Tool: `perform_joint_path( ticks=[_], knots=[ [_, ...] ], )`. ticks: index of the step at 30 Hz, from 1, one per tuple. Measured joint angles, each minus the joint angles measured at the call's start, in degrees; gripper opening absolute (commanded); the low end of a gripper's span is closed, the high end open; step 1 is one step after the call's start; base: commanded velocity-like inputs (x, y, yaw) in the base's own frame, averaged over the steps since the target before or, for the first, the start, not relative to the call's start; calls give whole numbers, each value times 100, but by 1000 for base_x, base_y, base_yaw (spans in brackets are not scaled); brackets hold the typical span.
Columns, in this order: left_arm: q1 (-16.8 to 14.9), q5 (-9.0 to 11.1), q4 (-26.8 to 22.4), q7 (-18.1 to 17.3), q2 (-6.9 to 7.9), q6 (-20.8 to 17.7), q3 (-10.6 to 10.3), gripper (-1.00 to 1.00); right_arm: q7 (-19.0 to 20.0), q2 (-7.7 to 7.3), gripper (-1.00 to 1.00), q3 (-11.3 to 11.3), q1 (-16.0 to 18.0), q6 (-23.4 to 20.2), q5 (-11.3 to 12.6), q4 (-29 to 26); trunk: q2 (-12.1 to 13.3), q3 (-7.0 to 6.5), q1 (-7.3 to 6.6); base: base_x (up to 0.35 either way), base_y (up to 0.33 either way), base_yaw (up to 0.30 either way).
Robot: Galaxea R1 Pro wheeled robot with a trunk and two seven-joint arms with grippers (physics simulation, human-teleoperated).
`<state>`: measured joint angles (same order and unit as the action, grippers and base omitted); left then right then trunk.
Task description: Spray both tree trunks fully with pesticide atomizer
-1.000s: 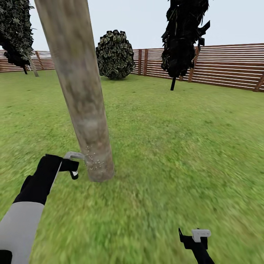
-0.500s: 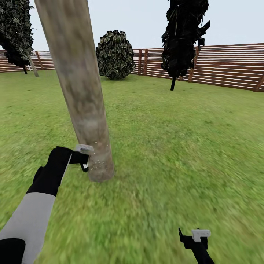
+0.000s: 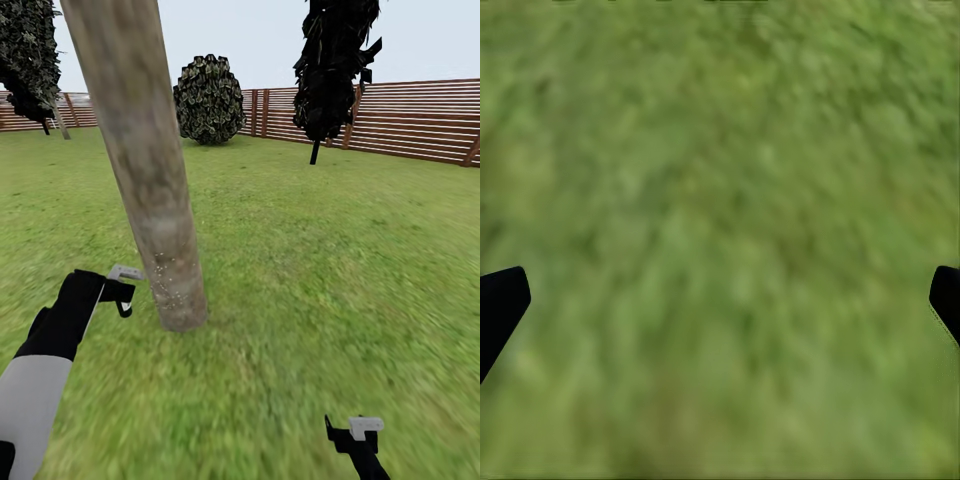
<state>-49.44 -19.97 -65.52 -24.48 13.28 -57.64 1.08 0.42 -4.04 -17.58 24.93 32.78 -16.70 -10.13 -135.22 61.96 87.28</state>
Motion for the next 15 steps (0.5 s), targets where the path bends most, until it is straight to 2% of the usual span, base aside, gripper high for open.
perform_joint_path(
  ticks=[5,10,15],
  knots=[
    [214,0,6,34,-1,22,22,-100,0,6,100,0,2,0,0,-5,0,0,0,217,-164,0],
    [587,24,41,578,-6,51,31,-100,-7,3,100,0,3,0,0,-7,0,0,0,212,-191,0],
    [654,57,40,637,-51,49,32,-100,-7,0,100,0,1,0,0,-7,0,0,0,47,-263,0]
  ],
)
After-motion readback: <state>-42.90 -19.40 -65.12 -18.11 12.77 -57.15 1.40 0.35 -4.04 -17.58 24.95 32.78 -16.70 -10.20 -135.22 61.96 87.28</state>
